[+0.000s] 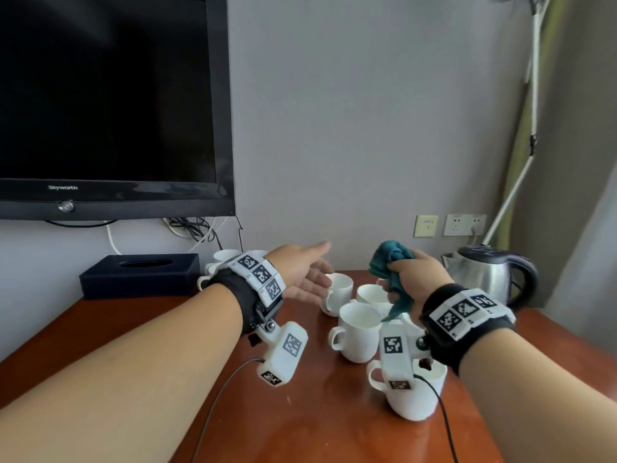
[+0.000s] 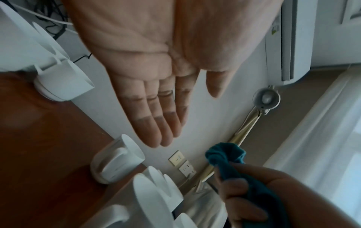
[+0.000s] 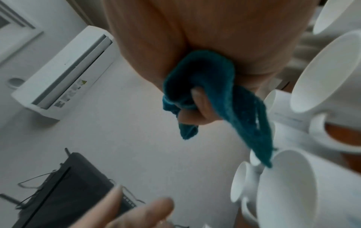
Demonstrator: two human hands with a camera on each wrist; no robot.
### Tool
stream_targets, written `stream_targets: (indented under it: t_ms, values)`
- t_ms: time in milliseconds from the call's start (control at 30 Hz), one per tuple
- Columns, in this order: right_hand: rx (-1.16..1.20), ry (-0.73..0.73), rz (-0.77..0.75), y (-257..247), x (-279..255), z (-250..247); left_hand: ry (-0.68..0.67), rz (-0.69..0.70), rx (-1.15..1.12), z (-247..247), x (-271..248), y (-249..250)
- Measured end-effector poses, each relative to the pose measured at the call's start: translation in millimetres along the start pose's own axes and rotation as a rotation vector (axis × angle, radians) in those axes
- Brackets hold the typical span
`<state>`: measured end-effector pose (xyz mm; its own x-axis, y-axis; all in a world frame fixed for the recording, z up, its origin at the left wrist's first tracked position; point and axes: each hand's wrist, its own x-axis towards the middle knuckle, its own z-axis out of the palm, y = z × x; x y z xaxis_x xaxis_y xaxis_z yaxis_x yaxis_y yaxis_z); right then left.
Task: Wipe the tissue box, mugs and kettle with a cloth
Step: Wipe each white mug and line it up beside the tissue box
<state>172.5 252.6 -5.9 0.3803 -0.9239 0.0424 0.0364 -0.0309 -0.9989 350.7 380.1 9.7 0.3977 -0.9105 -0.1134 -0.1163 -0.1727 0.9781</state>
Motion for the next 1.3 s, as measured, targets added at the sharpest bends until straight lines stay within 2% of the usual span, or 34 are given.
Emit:
stream_targets:
  t_ms: [167,267,367,467,667,800,900,1033,1133,1300]
  values:
    - [-0.042,0.109,0.1,4,0,-29,0.045,0.011,0.368,14,13,-24]
    - [-0.033,0.09,0.136,6,-6,-36,0.003,-0.026,0.619,23,18,-36]
    - [-0.002,0.075,0.164,6,-10,-42,-0.063,-0.115,0.748,32,25,-43]
    - [0.038,0.047,0.167,4,-12,-45,-0.055,-0.163,0.835,41,33,-51]
    - [0.073,0.001,0.094,11,-7,-43,-0.044,-0.202,0.819,57,45,-73]
    - [0.091,-0.01,0.062,10,-7,-36,-0.018,-0.172,0.881,59,45,-66]
    - [0.108,-0.035,0.049,7,-11,-27,0.014,-0.154,0.842,52,38,-56]
    - [0.113,-0.095,0.014,3,-14,-8,0.157,-0.033,0.671,22,26,-58]
    - [0.098,-0.141,-0.03,6,-12,13,0.205,0.058,0.627,-5,16,-66]
    - [0.064,-0.213,-0.089,24,-15,67,0.353,0.104,0.562,-47,-10,-83]
